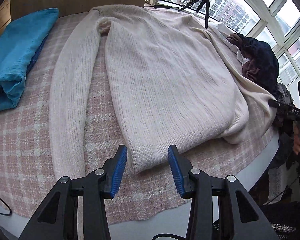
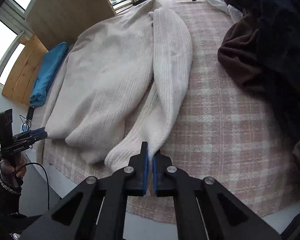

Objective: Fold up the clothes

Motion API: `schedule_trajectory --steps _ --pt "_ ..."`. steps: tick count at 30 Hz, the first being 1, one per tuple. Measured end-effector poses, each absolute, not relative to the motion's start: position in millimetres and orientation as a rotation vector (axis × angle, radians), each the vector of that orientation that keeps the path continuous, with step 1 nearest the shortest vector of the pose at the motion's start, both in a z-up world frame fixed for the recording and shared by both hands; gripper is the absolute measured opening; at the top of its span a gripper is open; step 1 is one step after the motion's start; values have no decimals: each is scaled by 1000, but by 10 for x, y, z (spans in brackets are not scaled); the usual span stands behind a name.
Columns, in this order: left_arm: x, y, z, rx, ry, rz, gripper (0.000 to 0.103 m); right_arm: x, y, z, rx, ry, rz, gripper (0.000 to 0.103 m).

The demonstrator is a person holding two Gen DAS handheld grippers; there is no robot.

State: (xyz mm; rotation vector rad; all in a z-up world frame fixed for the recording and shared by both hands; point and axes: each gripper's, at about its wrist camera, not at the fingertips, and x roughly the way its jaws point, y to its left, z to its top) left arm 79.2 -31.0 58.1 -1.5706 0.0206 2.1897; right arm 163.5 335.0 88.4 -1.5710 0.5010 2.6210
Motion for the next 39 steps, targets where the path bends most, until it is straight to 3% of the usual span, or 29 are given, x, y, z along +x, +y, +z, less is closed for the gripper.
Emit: schedule_trajectory --steps 2,4,6,7,8,9,10,12,17,18,20,21,22,23,26,31,33,34,35,36,39 --pt "792 -336 603 -1562 28 2197 40 1746 3786 1288 -1313 311 2480 5" --pt "771 -368 569 -1576 19 2190 41 1811 4130 1550 -1172 180 2334 13" --pt "790 -388 497 -1610 22 2176 41 1842 4217 1633 -1224 312 2417 19" --pt "796 -352 454 -1618 29 2169 41 1858 4163 1629 -1248 413 2503 26" --pt "804 -335 424 -1628 34 2158 41 1828 4024 1575 -1295 497 2590 51" --pt "812 -319 395 -1637 39 2148 41 1798 3835 1454 -1369 549 2658 67" --pt "821 -303 366 -1647 44 2137 42 1769 3638 1320 -1449 596 2720 68" --pt "844 -264 329 -1659 82 2119 43 1697 3194 1005 -1606 618 2778 68" --pt "817 -163 259 -1666 138 2116 45 1593 2385 383 -1885 414 2802 68" --pt "792 -142 252 -1664 141 2121 43 1566 2294 314 -1908 367 2804 68" --pt "718 -102 259 -1652 147 2117 28 1554 2129 236 -1920 275 2835 67" --pt "681 -86 275 -1639 151 2118 16 1536 2081 259 -1916 276 2857 55" --pt "647 -89 334 -1623 138 2118 13 1517 2037 293 -1910 285 2880 36" --pt "612 -93 396 -1607 123 2118 13 1499 1993 328 -1904 294 2903 9" --pt "598 -236 781 -1552 3 2103 11 1483 1971 642 -1820 285 3007 9" --pt "741 -500 1531 -1530 -94 2048 13 1768 2335 1760 -1587 371 3152 9" --pt "746 -528 1571 -1581 -52 2086 27 1910 2519 2022 -1518 517 3211 21" --pt "745 -539 1543 -1602 -13 2112 39 1974 2618 2050 -1475 564 3203 34" --pt "743 -550 1516 -1622 27 2138 40 2037 2720 2057 -1430 603 3186 70" --pt "747 -550 1406 -1640 25 2135 40 2066 2788 1975 -1393 605 3142 79" --pt "803 -647 1090 -1709 -30 2094 40 2082 2943 1545 -1433 649 2973 79"
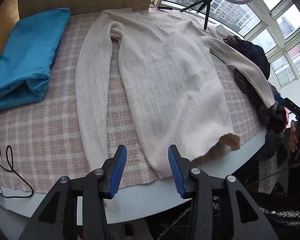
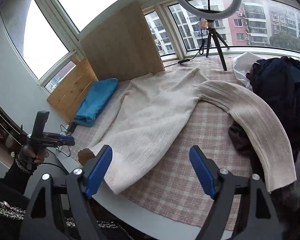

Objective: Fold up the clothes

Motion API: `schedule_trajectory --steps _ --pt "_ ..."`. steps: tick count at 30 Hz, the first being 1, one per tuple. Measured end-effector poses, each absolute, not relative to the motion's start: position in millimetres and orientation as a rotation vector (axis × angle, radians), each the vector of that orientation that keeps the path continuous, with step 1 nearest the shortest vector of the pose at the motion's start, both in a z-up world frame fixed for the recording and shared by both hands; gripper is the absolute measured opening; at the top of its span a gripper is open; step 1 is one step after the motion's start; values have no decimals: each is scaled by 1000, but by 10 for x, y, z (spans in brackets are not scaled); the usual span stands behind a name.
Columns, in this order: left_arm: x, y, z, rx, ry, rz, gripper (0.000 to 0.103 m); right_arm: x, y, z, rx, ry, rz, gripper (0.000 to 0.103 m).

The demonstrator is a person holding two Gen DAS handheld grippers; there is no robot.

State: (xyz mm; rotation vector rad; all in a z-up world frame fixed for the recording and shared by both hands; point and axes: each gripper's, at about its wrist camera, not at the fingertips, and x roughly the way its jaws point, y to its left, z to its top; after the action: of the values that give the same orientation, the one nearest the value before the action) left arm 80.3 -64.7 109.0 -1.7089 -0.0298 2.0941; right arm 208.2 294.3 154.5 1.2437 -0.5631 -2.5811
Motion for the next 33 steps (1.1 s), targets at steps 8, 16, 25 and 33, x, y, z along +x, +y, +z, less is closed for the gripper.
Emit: schedule_trajectory --steps 8,16,25,33 --pt "1042 -491 457 -1835 -33 2025 43 2058 2703 459 1565 -532 -2407 79" --pt "1065 -182 329 -1793 30 2021 3 1986 2452 359 1555 -521 -2318 79" --pt "719 -1175 939 -1658 -252 2321 2 2045 2380 456 1518 -489 -2347 78" --pt "334 -1525 628 -1747 -286 2371 2 2019 1727 363 1440 -378 -2326 73"
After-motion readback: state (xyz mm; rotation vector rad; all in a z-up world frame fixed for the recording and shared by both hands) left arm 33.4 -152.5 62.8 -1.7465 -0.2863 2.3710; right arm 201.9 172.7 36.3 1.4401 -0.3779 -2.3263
